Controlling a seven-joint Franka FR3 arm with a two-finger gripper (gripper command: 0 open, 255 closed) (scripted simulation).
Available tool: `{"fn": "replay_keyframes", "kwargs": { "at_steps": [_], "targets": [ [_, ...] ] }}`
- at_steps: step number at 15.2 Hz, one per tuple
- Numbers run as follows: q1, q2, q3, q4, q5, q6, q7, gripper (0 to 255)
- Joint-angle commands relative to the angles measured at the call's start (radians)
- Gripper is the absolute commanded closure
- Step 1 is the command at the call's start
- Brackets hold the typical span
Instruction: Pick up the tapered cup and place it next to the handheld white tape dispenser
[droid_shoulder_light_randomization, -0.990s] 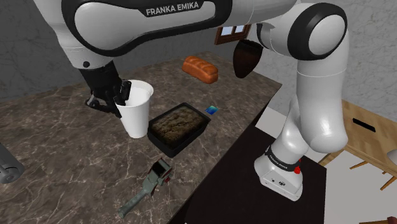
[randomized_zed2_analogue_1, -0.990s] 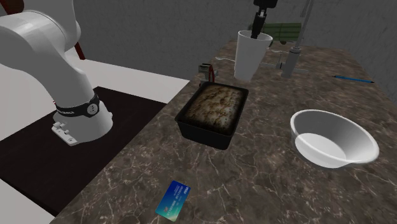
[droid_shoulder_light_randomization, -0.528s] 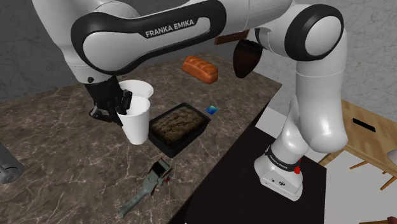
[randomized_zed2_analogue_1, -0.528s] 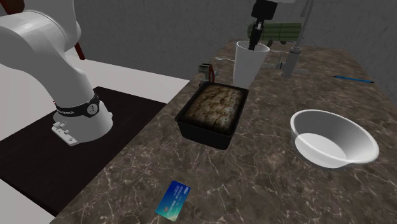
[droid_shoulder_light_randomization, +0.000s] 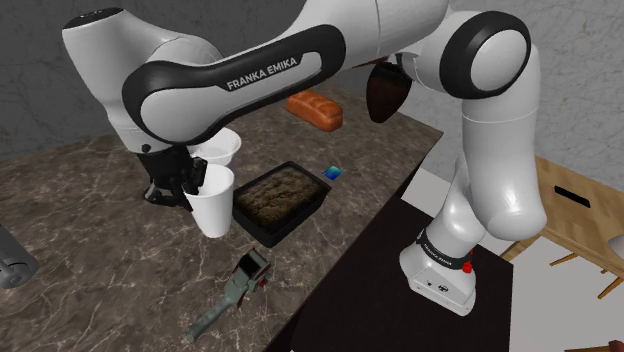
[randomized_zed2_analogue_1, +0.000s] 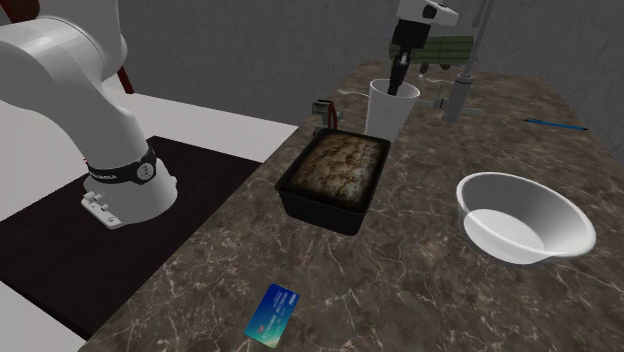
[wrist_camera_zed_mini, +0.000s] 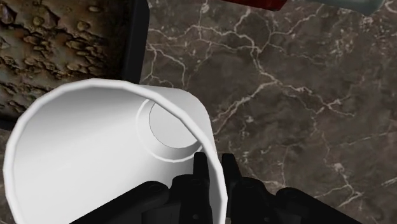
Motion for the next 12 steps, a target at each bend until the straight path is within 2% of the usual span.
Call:
{"fn": "replay_keyframes", "kwargs": {
  "at_steps": [1, 11, 12],
  "targets": [
    [-0.003, 0.014, -0.006, -0.017, -0.005, 0.020, 0.003, 255],
    [-0.003, 0.023, -0.006, -0.027, -0.009, 0.037, 0.006, 255],
    [-0.005, 0.021, -0.007, -0.028, -0.008, 0.037, 0.003, 0]
  ]
}}
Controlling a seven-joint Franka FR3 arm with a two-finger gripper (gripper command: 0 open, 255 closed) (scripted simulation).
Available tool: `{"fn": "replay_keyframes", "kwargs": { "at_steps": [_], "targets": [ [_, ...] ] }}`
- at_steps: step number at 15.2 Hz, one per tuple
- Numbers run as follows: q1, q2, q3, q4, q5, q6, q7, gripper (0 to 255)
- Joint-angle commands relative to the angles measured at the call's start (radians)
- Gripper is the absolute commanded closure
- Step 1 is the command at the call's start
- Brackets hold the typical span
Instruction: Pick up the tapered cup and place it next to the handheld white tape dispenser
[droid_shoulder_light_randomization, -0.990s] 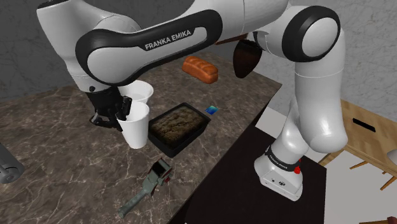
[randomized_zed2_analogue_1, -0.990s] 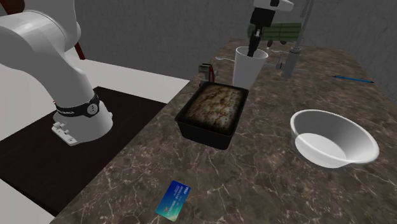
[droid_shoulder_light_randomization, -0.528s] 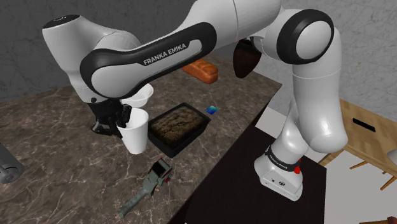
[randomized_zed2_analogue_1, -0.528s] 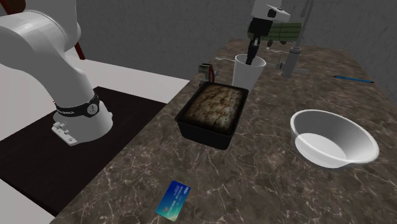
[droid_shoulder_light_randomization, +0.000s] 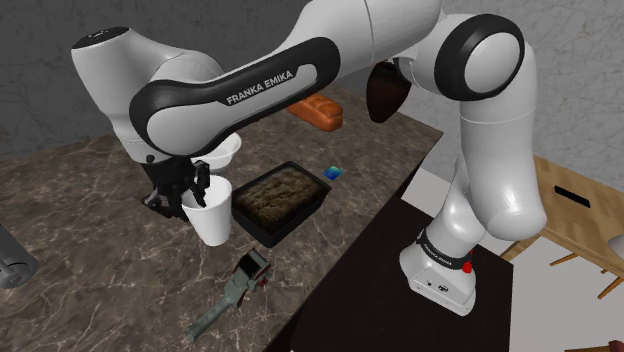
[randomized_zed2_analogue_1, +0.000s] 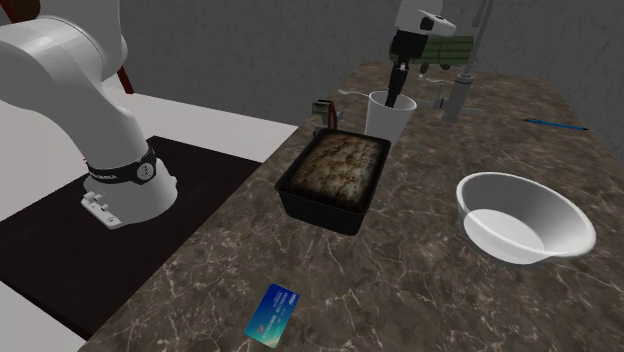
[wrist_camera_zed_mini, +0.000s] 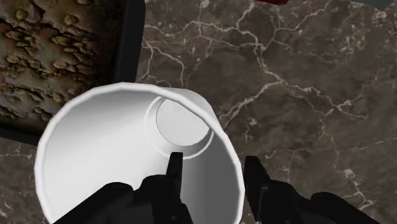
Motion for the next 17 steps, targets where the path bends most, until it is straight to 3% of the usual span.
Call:
{"fn": "replay_keyframes", "kwargs": {
  "at_steps": [1, 5, 9, 17],
  "targets": [
    [-0.003, 0.003, -0.003, -0.003, -0.001, -0.002, 0.000, 0],
    [-0.001, 0.005, -0.003, -0.001, -0.002, -0.003, 0.002, 0],
    [0.013, 0.001, 0.002, 0.121, 0.007, -0.127, -0.008, 0],
    [0.013, 0.001, 0.002, 0.121, 0.007, -0.127, -0.008, 0]
  ]
}}
